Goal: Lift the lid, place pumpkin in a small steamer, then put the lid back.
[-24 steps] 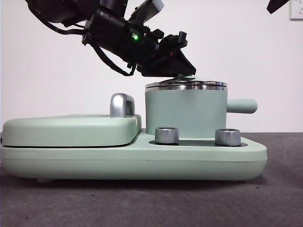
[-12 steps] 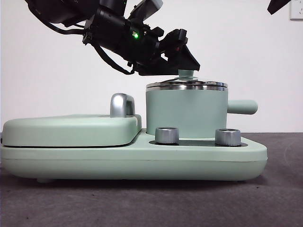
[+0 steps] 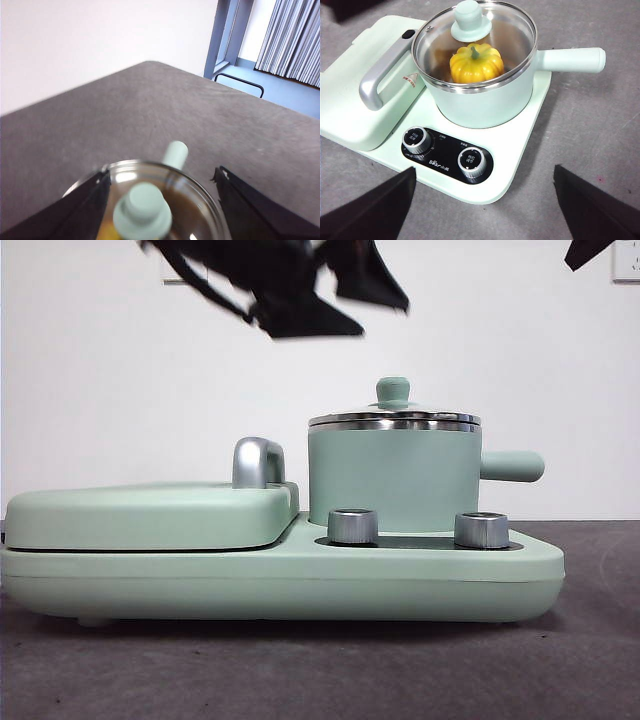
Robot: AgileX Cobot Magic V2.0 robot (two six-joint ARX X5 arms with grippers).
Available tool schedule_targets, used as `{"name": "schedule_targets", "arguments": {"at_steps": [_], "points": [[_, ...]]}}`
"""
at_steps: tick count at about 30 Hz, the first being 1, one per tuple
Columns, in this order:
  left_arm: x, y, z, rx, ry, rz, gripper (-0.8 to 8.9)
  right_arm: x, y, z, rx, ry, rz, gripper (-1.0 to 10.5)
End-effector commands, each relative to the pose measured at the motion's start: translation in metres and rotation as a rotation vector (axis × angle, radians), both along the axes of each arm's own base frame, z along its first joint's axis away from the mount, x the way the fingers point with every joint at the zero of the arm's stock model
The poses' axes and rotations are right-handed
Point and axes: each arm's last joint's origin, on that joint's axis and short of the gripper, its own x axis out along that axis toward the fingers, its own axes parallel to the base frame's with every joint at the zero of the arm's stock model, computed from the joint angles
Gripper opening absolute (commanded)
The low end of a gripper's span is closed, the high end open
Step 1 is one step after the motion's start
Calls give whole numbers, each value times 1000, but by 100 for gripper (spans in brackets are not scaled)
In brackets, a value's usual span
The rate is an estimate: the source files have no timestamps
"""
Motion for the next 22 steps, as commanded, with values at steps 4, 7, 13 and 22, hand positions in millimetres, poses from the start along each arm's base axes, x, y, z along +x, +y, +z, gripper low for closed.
{"name": "schedule_targets", "arguments": {"at_steps": [4,7,13,22], "points": [[-21,28,21,45,179,48,342,1,1,2,0,-10,7,426],[-30,46,26,84,250,83,342,1,1,2,-17,-20,19,426],[-45,79,36,135,329,194,344,1,2,2,-32,-29,31,426],[-89,125,42,136,329,283,343,3,3,1,-57,-27,44,426]]}}
